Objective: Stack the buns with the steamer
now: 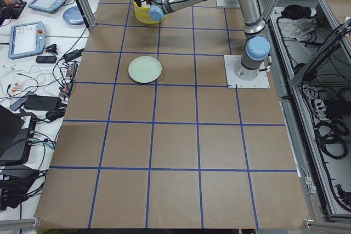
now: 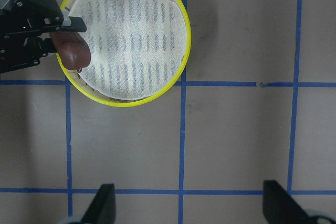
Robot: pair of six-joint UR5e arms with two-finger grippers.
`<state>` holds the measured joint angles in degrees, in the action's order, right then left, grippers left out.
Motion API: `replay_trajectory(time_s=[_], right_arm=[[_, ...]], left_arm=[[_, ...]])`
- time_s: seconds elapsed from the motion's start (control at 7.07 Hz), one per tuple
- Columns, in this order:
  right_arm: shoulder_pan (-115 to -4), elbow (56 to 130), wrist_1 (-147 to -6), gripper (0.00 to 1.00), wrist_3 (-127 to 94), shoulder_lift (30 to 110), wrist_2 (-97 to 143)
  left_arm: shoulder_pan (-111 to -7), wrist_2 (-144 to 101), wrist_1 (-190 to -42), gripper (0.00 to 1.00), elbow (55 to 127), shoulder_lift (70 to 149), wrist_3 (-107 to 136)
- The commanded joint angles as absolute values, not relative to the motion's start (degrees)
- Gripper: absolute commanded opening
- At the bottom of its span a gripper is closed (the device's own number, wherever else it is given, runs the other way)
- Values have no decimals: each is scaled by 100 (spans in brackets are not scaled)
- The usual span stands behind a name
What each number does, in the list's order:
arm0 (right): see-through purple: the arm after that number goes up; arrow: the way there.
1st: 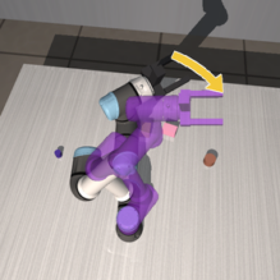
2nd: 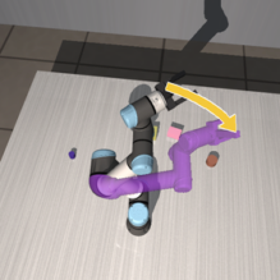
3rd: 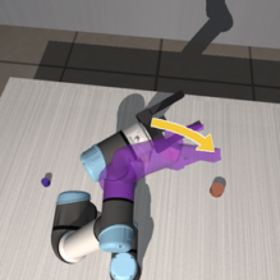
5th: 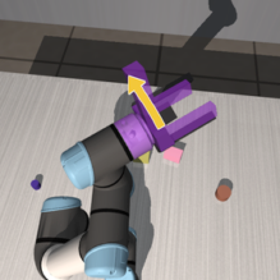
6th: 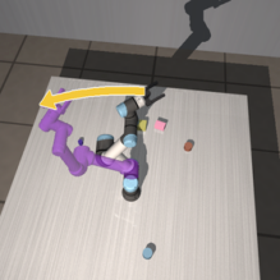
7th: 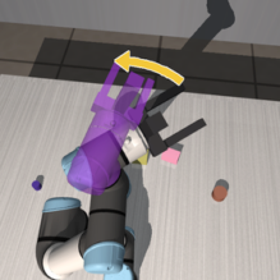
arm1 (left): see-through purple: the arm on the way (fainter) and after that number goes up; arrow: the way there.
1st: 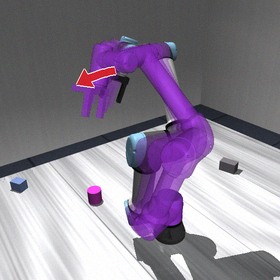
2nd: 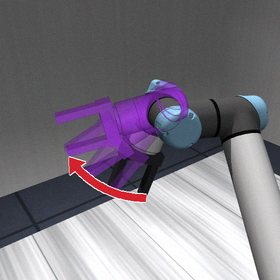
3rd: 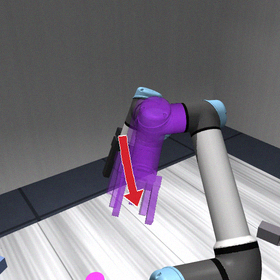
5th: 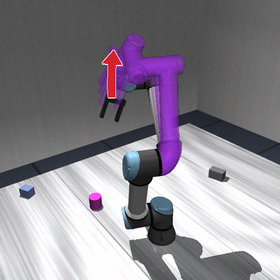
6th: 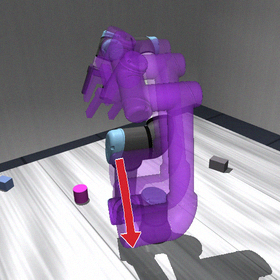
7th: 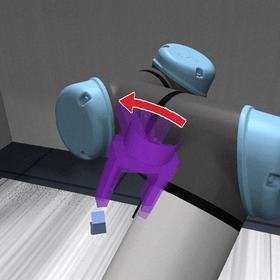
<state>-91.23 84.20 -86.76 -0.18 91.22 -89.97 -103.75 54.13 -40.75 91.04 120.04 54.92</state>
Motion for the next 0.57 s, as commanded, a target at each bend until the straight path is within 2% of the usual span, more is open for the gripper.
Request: replay_trajectory(time_s=[0.0,0.42], right_arm=[[-9114,8437,-8675,100,-44,9114,-8991],[-9114,8437,-8684,100,-44,9114,-8991]], left_arm=[[-10397,5414,-4069,100,9062,11997,5511],[-10389,5440,-4104,98,9009,11796,5660]])
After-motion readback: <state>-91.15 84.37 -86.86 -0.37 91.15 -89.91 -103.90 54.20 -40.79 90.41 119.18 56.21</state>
